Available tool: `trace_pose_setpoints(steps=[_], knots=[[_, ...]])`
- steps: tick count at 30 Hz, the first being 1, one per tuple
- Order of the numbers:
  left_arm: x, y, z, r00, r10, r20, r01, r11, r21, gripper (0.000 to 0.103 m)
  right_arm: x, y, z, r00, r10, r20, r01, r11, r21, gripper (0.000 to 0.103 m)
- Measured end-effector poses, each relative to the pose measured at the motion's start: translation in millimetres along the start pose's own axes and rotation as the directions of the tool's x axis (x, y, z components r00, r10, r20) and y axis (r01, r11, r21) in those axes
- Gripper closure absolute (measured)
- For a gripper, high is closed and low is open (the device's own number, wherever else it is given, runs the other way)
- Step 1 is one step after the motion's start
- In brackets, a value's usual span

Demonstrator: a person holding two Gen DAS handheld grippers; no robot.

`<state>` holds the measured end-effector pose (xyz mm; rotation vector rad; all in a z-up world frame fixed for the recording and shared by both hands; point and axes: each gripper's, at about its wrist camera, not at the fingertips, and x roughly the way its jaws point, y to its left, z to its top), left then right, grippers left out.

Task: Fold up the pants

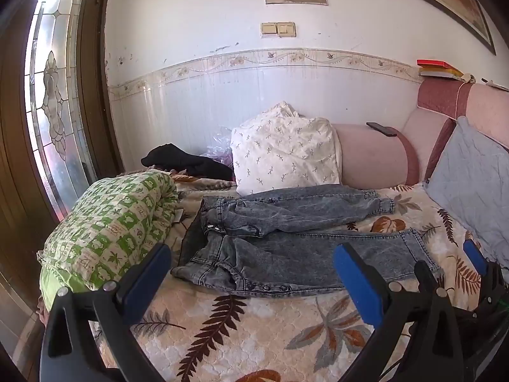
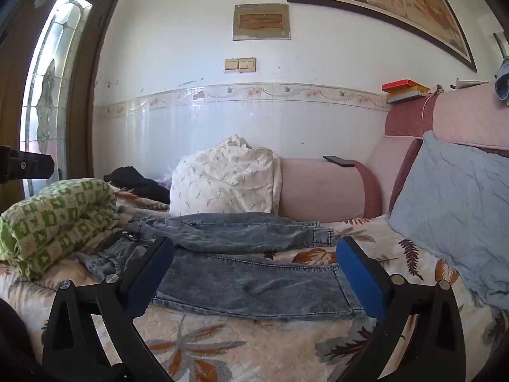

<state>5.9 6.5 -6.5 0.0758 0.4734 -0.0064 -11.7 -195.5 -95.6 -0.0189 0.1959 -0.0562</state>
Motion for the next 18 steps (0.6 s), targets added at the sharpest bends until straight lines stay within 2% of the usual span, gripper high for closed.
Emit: trace_pose_setpoints(steps=[18], knots=[[1.8,2.3,-0.4,1.000,0.002,-0.004,-0.002,1.000,0.003,0.000,3.0,-0.1,-0.7,1.000,-0.001,-0.002,0.001,1.000,0.002,0.000]])
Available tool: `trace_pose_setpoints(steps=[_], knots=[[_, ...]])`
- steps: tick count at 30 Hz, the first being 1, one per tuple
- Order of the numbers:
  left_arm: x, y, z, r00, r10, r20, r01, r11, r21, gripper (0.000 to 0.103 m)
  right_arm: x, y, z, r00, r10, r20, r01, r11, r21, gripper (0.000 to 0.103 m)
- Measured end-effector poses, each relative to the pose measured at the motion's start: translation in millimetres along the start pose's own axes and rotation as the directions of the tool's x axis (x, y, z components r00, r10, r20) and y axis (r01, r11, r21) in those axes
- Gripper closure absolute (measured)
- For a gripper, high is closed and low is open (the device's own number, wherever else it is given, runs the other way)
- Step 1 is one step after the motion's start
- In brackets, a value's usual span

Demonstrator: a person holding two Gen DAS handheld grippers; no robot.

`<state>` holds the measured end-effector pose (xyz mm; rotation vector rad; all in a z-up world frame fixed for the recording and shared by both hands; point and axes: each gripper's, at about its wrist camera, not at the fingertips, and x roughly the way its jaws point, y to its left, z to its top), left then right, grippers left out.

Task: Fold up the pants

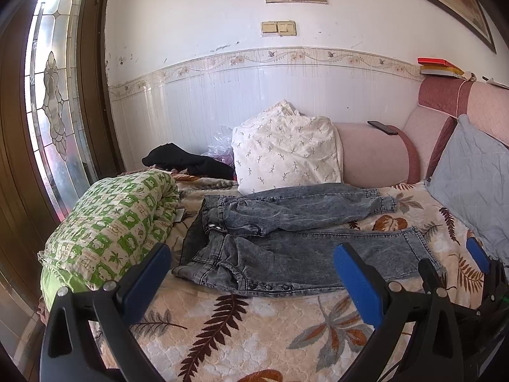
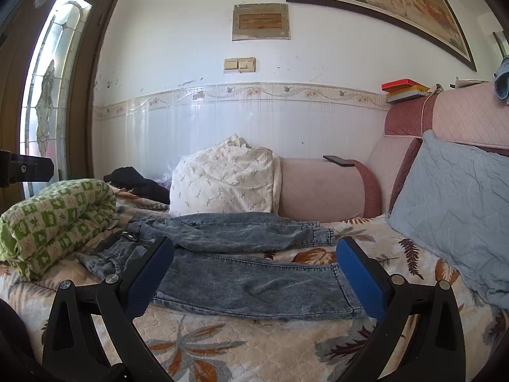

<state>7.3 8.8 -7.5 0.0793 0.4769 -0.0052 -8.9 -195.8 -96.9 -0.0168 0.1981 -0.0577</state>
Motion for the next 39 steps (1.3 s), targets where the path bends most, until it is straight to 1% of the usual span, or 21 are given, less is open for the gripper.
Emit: trace_pose_setpoints(steps=[28,39], knots=[[16.6,3.8,-7.5,0.999,0.016,-0.037,-0.016,1.000,-0.004,0.000,0.6,-1.3,-2.5,1.000,0.003,-0.006,-0.003,1.000,-0.007,0.000],[34.1,5.4,-11.6,0.998,0.016,-0.066,-0.016,1.000,-0.008,0.000,6.1,2.7,-4.4,1.000,0.004,-0.024,-0.005,1.000,-0.023,0.000]])
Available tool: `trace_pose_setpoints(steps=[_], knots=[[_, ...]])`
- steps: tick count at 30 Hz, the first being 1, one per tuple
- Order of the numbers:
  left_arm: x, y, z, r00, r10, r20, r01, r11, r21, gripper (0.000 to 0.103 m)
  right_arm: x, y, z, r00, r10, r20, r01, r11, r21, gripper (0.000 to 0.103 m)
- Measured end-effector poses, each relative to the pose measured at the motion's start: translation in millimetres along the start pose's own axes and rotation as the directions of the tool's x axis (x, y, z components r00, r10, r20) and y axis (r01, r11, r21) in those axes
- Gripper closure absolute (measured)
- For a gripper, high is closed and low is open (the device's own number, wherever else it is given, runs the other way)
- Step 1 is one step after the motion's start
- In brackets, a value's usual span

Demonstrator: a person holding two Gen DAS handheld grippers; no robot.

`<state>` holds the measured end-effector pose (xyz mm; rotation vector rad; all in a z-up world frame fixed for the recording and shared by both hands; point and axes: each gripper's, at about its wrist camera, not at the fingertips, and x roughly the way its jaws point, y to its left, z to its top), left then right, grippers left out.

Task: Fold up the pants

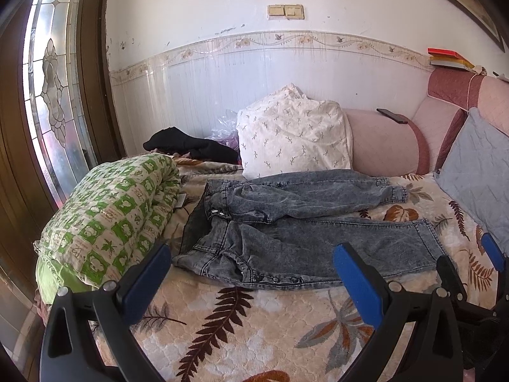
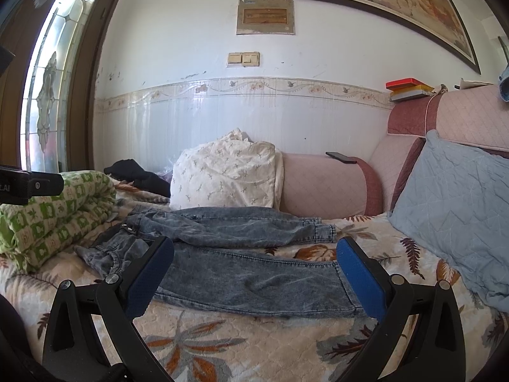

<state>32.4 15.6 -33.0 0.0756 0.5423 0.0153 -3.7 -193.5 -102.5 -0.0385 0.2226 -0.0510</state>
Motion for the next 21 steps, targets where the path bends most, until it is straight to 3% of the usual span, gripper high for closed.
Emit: trace_pose_setpoints(steps=[12,21], knots=[[34.7,-0.5,-3.4,0.999,0.006,-0.051,-0.006,1.000,0.000,0.000,11.5,3.9,-3.5,0.999,0.011,-0.030,-0.011,1.000,-0.008,0.000],[81.8,-7.7,3.2,0.995,0.009,-0.094,-0.006,1.000,0.023,0.000,31.1,-2.5,-11.1,0.994,0.024,-0.107,-0.023,1.000,0.012,0.000]])
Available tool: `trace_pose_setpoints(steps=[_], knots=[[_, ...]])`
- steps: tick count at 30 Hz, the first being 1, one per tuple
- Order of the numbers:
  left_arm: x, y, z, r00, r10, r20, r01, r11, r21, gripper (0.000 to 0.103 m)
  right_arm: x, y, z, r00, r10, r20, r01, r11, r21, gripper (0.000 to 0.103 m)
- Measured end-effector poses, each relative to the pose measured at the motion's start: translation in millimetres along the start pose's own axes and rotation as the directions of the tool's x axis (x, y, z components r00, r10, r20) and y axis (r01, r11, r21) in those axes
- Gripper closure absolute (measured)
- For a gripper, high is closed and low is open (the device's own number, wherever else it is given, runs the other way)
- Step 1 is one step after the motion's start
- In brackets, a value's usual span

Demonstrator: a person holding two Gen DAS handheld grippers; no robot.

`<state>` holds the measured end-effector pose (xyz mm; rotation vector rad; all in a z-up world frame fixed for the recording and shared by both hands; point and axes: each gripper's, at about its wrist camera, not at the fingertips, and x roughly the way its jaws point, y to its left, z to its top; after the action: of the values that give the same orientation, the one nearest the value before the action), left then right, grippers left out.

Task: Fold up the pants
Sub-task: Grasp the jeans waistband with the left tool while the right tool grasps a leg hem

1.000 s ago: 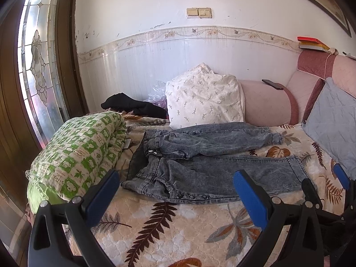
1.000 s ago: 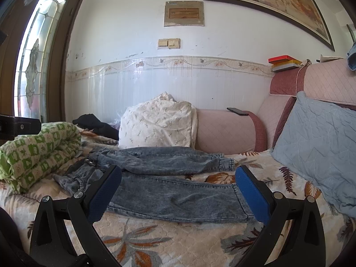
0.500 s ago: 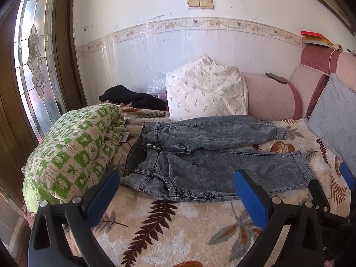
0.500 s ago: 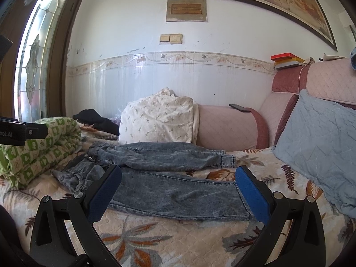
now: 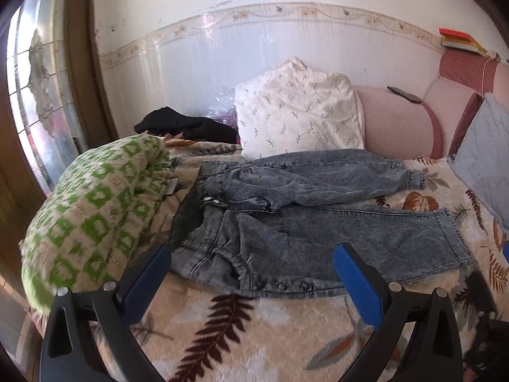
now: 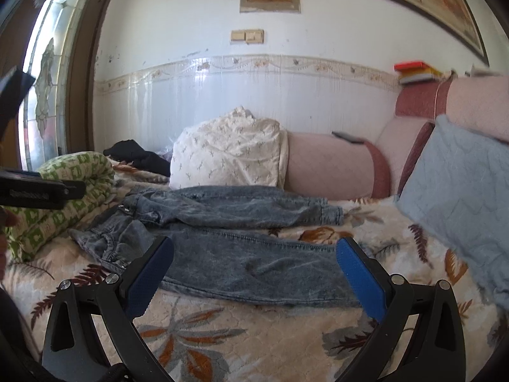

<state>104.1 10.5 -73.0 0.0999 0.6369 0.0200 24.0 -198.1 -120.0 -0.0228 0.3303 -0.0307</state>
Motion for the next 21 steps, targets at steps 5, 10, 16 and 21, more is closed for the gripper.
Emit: trace_pose_setpoints(steps=[5,10,16,21], knots=[[55.8,-19.5,46.8,0.999,-0.030,-0.012,0.031,0.997,0.076,0.000,33.3,-34.5,20.2,0.996,0.034,-0.084,-0.028,0.997,0.070,0.000],[150.1,-33.2,106.8,0.996,-0.017,-0.084,0.031,0.986,0.165,0.000,127.0,-106.6,69.0,0.979,0.056,-0.194,-0.032,0.992,0.124,0.000],[275.0,16.7,143.8,0.965,0.139,-0.223,-0.105,0.982,0.158,0.000,288.6,-185.6,105.6,0.909,0.150,-0.389,-0.028,0.953,0.301,0.000],[338.5,81.1,142.4,0.920,0.214,-0.329,-0.182,0.975,0.127,0.000,413.7,-219.1,93.6,0.838,0.177,-0.516,0.064,0.907,0.417,0.000]])
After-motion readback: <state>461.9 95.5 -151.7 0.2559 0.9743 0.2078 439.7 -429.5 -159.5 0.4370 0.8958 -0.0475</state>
